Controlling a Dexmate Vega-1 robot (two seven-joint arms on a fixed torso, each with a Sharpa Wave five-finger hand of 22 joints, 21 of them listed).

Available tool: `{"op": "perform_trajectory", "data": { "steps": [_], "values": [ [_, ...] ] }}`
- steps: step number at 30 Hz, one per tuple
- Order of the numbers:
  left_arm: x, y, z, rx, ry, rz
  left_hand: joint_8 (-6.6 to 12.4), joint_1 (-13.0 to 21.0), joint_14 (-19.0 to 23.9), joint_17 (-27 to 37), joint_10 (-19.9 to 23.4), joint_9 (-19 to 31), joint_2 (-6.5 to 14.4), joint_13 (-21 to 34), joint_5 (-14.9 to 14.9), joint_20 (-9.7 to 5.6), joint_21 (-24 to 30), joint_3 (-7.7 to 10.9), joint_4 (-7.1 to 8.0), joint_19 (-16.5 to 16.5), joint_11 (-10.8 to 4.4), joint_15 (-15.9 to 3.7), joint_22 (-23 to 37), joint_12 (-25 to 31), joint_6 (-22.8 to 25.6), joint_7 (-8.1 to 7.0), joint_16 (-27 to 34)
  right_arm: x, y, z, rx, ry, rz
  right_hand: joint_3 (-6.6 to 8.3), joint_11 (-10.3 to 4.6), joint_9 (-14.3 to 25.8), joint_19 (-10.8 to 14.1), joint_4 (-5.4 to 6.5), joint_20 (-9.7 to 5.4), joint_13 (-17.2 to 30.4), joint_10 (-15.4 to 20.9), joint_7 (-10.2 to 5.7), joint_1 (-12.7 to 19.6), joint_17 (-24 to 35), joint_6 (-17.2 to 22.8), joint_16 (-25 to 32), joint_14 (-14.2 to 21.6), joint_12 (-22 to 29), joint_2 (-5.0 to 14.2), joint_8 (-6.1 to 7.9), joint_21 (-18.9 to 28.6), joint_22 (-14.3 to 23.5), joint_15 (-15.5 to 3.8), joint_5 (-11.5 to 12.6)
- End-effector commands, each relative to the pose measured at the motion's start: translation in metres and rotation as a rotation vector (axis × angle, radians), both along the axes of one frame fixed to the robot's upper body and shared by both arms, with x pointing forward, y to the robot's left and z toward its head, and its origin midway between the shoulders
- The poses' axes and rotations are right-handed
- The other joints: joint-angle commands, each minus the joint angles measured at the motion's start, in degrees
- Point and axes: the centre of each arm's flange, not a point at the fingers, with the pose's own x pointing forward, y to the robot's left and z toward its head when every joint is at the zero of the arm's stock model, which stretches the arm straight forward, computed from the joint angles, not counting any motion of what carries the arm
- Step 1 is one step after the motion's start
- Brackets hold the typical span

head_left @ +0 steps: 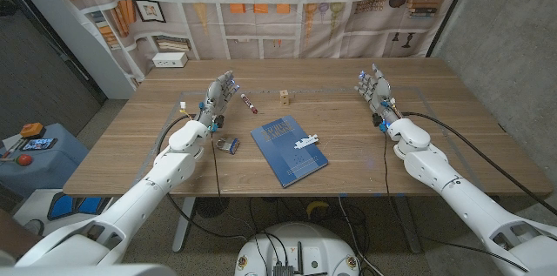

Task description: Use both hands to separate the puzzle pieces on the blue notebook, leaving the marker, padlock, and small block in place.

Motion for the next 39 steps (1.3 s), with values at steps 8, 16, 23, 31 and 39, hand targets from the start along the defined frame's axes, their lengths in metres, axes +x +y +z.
{"op": "perform_trajectory", "data": {
  "steps": [8,16,23,31,39],
  "values": [
    [-0.016,0.006,0.0,0.011,-0.023,0.026,0.3,-0.93,0.29,0.17,0.79,0.2,4.29,0.15,0.32,-0.34,0.24,0.24,0.62,0.48,-0.16,-1.06,0.19,0.46,0.65,-0.14,0.31,-0.005,0.011,0.004,-0.066,-0.026,-0.027,0.69,-0.45,0.19,0.22,-0.26,-0.35,0.24,1.0,-0.3,0.61,-0.48,0.96,0.28,0.42,0.49,0.56,0.56,0.31,0.06,-1.05,0.42],
    [-0.029,0.002,0.003,0.045,-0.016,0.047,0.23,-0.64,0.44,-0.12,1.26,0.17,3.36,0.13,0.24,-0.59,0.19,0.19,-0.34,0.53,-0.43,-1.36,0.15,0.48,0.99,-0.4,0.1,-0.006,0.011,0.008,-0.072,-0.048,-0.044,0.98,-0.46,0.18,0.3,-0.59,-0.6,0.2,1.09,-0.32,1.08,-0.94,1.01,0.19,0.54,0.45,0.79,0.52,0.37,0.05,-1.37,0.48],
    [-0.04,0.0,0.003,0.074,-0.031,0.064,0.34,-0.23,1.02,-0.28,2.03,0.15,2.94,0.12,0.2,-0.66,0.2,0.23,-1.41,0.75,-0.71,-1.8,0.12,0.59,1.82,-0.71,0.1,-0.005,0.013,0.005,-0.075,-0.043,-0.036,1.03,-0.5,0.17,0.29,-0.7,-0.72,0.18,1.08,-0.32,1.17,-1.15,1.03,0.13,0.54,0.41,0.79,0.49,0.38,0.04,-1.41,0.47],
    [-0.051,-0.006,0.005,0.142,-0.056,0.068,0.32,-0.11,1.29,-0.21,2.84,0.14,3.66,0.12,0.29,-0.74,0.21,0.62,-1.55,0.89,-1.07,-1.96,0.14,0.72,2.3,-0.65,0.1,-0.005,0.014,0.002,-0.085,-0.041,-0.02,1.07,-0.61,0.16,0.21,-0.78,-0.83,0.16,0.97,-0.29,1.21,-1.38,0.98,0.07,0.49,0.33,0.8,0.44,0.36,0.04,-1.37,0.44],
    [-0.061,-0.01,0.008,0.261,-0.082,0.119,0.36,-1.03,1.47,0.22,4.01,0.16,4.34,0.14,0.27,-0.91,0.26,0.6,-0.35,1.09,-1.0,-2.41,0.18,0.86,3.13,-1.13,0.28,-0.005,0.012,0.003,-0.093,-0.042,-0.023,1.11,-0.53,0.16,0.08,-0.81,-0.97,0.14,0.94,-0.11,1.18,-1.59,0.83,0.04,0.49,0.29,0.85,0.36,0.32,0.04,-1.41,0.42]
  ]
}}
